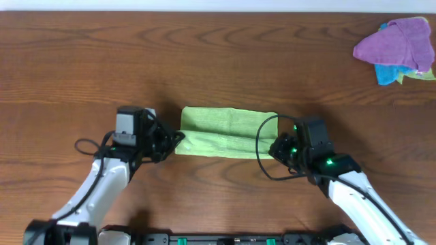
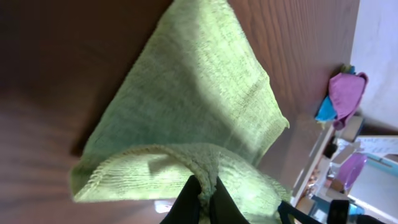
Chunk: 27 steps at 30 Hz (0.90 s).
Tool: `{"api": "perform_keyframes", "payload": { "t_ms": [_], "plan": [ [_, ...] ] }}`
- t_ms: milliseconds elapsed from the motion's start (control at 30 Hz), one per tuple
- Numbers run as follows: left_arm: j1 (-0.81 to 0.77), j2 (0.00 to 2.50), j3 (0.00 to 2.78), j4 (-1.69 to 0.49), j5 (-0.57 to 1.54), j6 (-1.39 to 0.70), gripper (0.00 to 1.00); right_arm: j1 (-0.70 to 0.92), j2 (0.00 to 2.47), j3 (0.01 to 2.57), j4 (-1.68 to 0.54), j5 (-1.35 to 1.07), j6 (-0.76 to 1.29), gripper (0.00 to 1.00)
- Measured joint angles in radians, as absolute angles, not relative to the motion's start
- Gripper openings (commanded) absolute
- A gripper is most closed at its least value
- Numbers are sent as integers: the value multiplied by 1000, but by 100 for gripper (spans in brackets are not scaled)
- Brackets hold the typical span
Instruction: Fold the cloth
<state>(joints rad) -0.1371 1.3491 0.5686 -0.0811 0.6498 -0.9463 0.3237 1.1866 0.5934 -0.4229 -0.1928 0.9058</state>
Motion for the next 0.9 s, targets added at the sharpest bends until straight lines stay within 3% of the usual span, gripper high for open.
{"api": "perform_keyframes", "payload": {
  "t_ms": [233, 900],
  "plan": [
    [-216, 1458, 642, -50, 601, -946, 6, 319, 1222, 594, -342, -163, 894, 1],
    [-219, 1519, 719, -47, 495, -946, 6, 275, 1375, 673, -224, -113, 847, 1]
  ]
}}
